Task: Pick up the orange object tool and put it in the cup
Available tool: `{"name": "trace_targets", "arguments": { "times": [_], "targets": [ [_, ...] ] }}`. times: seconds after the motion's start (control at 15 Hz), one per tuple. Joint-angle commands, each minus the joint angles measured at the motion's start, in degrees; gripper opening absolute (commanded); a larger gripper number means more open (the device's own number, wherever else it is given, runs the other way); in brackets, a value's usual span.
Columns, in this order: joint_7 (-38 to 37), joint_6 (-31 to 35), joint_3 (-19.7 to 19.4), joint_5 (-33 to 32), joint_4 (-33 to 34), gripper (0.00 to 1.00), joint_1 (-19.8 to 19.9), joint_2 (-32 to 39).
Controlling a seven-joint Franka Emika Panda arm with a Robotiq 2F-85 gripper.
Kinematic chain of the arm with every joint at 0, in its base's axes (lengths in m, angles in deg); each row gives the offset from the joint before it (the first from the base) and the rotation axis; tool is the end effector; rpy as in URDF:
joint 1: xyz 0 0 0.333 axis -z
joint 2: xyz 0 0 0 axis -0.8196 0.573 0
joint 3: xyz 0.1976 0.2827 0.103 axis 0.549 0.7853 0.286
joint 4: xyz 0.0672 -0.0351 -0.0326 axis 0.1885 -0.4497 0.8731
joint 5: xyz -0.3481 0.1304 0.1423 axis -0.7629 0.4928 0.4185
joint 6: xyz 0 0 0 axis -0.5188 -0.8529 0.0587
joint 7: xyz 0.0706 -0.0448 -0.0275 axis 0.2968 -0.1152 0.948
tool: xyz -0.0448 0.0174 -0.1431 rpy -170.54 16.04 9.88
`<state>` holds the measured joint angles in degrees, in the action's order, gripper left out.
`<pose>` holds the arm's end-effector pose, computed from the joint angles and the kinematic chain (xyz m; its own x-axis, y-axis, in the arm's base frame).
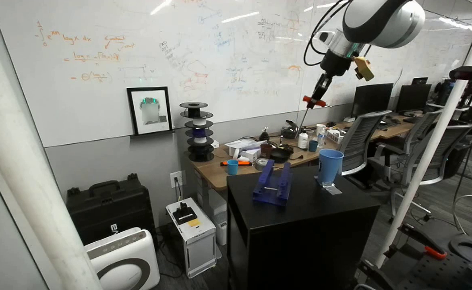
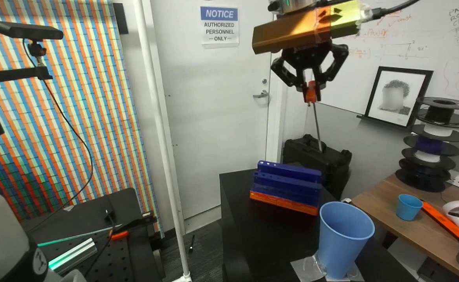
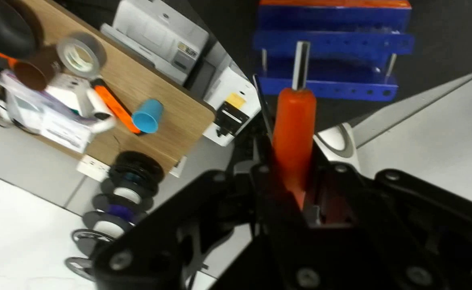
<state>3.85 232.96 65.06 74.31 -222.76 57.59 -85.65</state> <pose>0.5099 -0.0280 0.4410 0.7167 0.6140 0.3307 0.5654 -0.7892 0.2397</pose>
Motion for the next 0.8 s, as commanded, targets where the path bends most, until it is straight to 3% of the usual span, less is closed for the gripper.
{"name": "trace_targets", "arguments": {
  "times": [0.0, 0.27, 0.47, 0.73],
  "targets": [
    [-8.1, 6.6, -4.1, -5.8, -1.6, 0.13, 3.1, 2.1],
    [-22.1, 9.3, -6.3, -13.7, -1.6, 0.13, 6.9, 7.6],
    [-28.6, 8.9, -6.5, -14.2, -1.3, 0.13, 6.2, 10.2],
    [-34.7, 13.9, -5.8, -17.0, -2.4, 0.13, 5.4, 9.4]
  ]
}}
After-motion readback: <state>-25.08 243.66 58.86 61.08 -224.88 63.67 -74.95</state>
